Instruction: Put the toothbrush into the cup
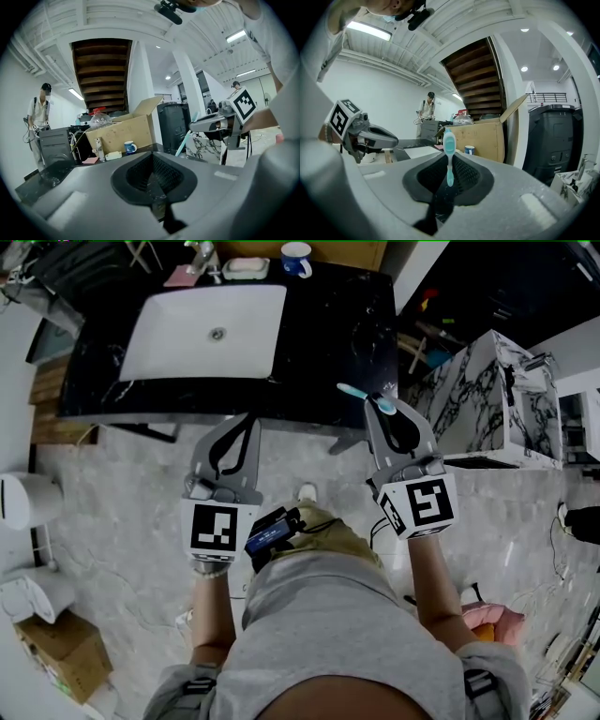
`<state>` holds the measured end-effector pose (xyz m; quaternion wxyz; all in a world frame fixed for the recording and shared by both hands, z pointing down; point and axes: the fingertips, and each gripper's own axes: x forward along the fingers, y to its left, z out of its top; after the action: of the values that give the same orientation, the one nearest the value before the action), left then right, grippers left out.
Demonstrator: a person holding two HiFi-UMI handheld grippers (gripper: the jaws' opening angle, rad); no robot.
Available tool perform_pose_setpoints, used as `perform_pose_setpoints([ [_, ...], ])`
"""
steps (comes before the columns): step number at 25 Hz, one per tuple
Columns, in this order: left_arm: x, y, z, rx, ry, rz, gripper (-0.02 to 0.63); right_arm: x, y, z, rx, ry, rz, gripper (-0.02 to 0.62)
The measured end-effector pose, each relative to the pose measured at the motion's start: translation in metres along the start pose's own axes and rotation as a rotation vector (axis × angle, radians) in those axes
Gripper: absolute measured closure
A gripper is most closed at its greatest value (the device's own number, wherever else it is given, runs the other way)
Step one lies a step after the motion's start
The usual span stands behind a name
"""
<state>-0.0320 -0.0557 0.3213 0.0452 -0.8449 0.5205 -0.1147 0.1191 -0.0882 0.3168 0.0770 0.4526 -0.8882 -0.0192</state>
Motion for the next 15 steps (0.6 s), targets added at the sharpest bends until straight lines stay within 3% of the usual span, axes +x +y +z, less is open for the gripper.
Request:
perform_pose_setpoints([
  [15,0.032,0.016,0.005,-0.002,0.029,0.044,0.595,0.033,-0.024,0.004,0.008,-0.007,0.046,0.563],
])
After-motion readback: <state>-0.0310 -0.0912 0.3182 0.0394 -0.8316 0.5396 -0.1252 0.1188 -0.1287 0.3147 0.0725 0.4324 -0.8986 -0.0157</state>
